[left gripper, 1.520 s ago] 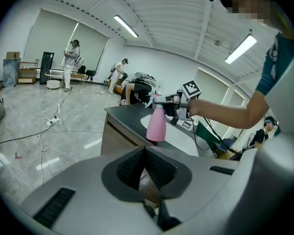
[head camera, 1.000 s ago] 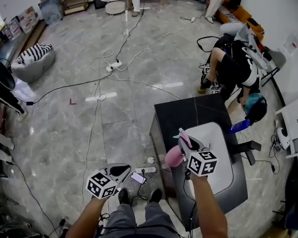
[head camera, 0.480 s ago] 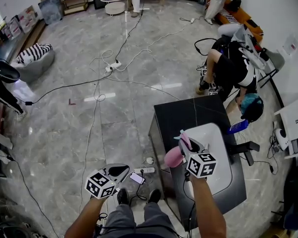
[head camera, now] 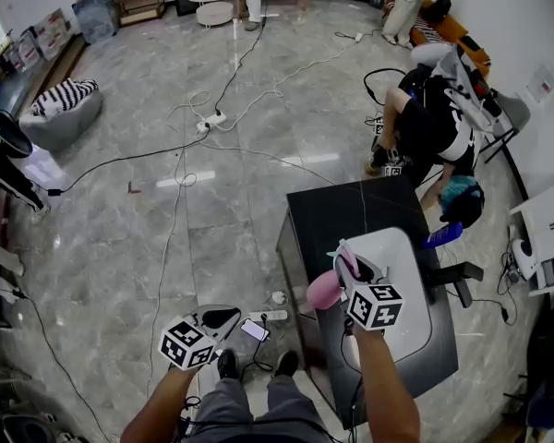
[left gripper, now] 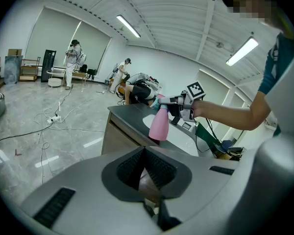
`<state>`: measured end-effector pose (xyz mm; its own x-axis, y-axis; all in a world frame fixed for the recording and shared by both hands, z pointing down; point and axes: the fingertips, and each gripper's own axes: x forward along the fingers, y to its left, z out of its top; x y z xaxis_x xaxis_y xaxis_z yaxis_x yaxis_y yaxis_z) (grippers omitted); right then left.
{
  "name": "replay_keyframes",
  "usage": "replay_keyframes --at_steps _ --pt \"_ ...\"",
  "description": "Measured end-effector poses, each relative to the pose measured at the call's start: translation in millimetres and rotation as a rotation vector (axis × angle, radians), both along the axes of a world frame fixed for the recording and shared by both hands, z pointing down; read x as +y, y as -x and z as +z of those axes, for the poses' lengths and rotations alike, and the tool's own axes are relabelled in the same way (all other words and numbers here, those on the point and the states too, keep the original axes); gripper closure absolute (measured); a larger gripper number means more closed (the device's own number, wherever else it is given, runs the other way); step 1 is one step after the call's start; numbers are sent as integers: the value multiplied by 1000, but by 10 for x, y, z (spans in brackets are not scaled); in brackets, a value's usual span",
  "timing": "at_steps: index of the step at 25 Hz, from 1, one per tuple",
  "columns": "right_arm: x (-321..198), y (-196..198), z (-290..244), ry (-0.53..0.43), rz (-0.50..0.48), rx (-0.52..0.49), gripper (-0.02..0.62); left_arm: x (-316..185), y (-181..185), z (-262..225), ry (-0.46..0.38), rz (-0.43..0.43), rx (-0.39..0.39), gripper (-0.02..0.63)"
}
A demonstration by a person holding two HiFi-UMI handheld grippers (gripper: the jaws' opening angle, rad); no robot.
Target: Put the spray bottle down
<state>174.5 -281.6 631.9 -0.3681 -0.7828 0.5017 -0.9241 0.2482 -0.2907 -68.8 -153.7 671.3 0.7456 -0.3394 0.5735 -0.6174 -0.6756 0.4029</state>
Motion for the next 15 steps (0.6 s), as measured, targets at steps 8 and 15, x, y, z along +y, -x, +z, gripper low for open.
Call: replay_keyframes --at_steps 8,15 --pt "30 41 11 1 2 18 492 49 6 25 1 -1 0 600" --pt "36 -45 6 5 26 12 492 92 22 23 3 -4 -2 600"
